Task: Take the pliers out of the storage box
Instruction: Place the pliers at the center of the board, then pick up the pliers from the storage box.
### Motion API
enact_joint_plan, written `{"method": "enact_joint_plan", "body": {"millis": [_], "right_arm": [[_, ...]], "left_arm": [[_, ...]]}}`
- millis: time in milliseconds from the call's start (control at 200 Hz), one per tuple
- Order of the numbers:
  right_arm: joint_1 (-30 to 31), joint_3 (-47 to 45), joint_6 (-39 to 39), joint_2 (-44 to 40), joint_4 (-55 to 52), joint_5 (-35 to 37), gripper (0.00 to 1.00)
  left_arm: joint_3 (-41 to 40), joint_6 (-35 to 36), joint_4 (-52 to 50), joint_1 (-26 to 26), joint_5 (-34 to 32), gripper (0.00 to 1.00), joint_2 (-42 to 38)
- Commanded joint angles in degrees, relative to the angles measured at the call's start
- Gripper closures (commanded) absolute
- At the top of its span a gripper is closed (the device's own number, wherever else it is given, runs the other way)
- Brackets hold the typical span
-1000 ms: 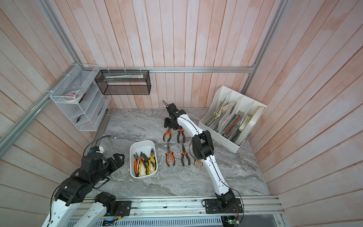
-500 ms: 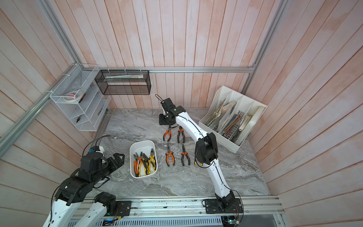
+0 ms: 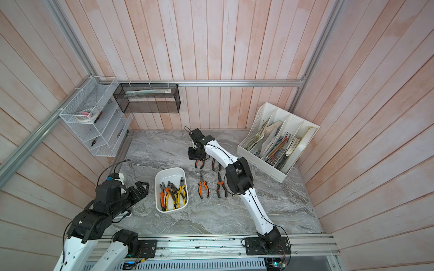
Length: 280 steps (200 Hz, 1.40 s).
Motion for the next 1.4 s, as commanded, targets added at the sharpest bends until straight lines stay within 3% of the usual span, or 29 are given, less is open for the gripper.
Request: {"method": "enact_joint_plan", "body": {"millis": [0,385,675,865,1115,1395], "right_arm": [[0.83,-1.74,0.78,0.5,0.27,-0.32,0.63],[1.47,-3.47,-0.02,-1.79,-1.64,2.99,0.66],[3.18,-3.61,-0.53,-9.43,-2.67,2.56,0.58],[7.74,-6.14,-1.37,-16.17,-4.02,5.4,0.53],[16.58,-18.03,0.06,-22.78,-2.21,8.93,0.45],[22.83,-21.45,-1.53,-20.95,-2.25,8.97,0.46]], "left_arm": [[-1.09,1.48,1.31,0.59,1.49,0.0,0.59],[-1.18,1.94,1.51,1.04,2.29,0.0,1.32],[-1.18,1.95,1.45,1.04,2.38,0.0,1.28],[-1.17,1.94,1.45,1.07,2.34,0.0,1.12],[-0.56,0.31,0.2,1.04,-0.63,0.0,-1.96],[-0.56,-1.81,-0.44,1.06,-4.01,0.0,-7.92]]}}
